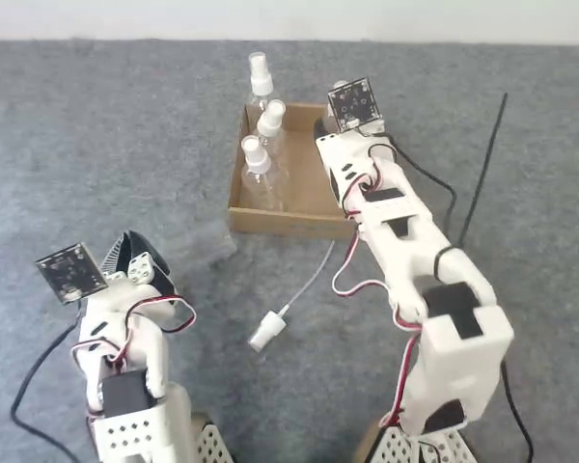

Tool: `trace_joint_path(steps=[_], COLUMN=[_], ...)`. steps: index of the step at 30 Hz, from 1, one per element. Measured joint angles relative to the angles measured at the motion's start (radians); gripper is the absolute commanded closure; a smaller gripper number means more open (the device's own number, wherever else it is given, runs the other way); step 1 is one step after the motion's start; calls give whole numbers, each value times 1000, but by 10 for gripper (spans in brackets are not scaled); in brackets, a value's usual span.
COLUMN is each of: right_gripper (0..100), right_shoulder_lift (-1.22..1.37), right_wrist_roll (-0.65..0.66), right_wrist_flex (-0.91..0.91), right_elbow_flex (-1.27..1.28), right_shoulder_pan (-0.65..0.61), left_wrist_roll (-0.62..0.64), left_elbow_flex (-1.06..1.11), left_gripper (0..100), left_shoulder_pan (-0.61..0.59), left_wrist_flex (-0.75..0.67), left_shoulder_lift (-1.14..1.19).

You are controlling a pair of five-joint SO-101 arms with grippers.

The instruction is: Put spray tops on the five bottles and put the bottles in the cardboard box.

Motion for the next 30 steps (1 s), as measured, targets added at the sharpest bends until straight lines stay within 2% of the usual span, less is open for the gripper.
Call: trace_joint_path(steps=[4,7,13,19,25,30], right_gripper=[935,929,834,821,731,729], right_shoulder_lift=[29,31,31,31,14,8], right_wrist_roll=[-74,-83,-84,-84,-81,-84], right_wrist_flex=[-3,-3,-3,0,109,138], right_elbow_flex=[-31,-32,-32,-32,-48,-48], right_shoulder_pan=[12,18,21,21,21,23], left_wrist_roll=[0,0,0,0,0,0], left_elbow_flex=[0,0,0,0,0,0], left_gripper=[979,979,979,978,978,978], left_shoulder_pan=[0,0,0,0,0,0], left_wrist_flex=[0,0,0,0,0,0], left_shoulder_lift=[0,0,0,0,0,0])
